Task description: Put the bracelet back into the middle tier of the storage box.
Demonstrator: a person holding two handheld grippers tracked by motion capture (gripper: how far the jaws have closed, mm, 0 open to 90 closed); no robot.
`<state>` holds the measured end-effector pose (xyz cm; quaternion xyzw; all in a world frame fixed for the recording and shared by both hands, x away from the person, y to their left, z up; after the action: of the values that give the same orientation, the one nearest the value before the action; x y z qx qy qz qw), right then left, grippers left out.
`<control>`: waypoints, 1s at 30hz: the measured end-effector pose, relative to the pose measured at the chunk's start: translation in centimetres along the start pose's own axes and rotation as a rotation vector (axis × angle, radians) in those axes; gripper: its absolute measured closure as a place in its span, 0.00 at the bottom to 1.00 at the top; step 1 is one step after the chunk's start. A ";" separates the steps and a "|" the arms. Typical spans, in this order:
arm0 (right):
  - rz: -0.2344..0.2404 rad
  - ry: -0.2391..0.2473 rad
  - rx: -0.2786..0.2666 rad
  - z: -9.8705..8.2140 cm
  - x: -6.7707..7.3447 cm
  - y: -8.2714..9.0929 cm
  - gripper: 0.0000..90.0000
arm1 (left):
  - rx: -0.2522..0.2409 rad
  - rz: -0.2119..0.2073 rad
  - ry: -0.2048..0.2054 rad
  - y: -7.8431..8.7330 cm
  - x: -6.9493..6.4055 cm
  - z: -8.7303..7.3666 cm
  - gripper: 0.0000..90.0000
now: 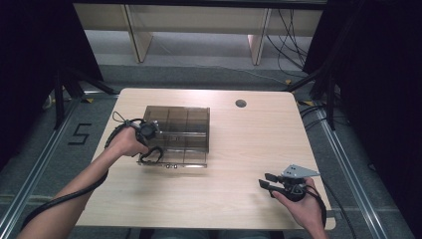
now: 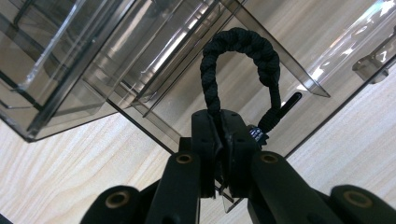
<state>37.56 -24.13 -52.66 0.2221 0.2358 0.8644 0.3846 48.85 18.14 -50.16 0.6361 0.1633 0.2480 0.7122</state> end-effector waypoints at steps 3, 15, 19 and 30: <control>0.001 0.000 0.001 0.0 0.0 0.0 0.69 | 0.000 0.000 0.000 0.0 0.0 0.0 0.94; 0.004 0.000 0.002 0.0 0.0 0.0 0.69 | 0.011 0.001 0.044 -0.4 -0.2 -0.2 0.94; 0.002 0.005 -0.002 0.0 0.0 0.0 0.69 | 0.019 -0.003 0.050 -0.4 -0.2 -0.2 0.94; 0.000 0.001 -0.002 0.0 0.0 0.0 0.69 | 0.003 0.003 0.059 -0.8 -0.1 -0.2 0.93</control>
<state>37.57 -24.13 -52.61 0.2212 0.2354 0.8646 0.3848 48.75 18.16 -50.97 0.6297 0.1836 0.2676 0.7058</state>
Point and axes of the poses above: each handheld gripper's, and its own axes: y roughly backward along the jaws, z roughly out of its top, x roughly to its left, the point moved 7 cm from there along -y, roughly forward along the jaws, and after that the axes turned 6 degrees about -y, right-handed, at the moved point
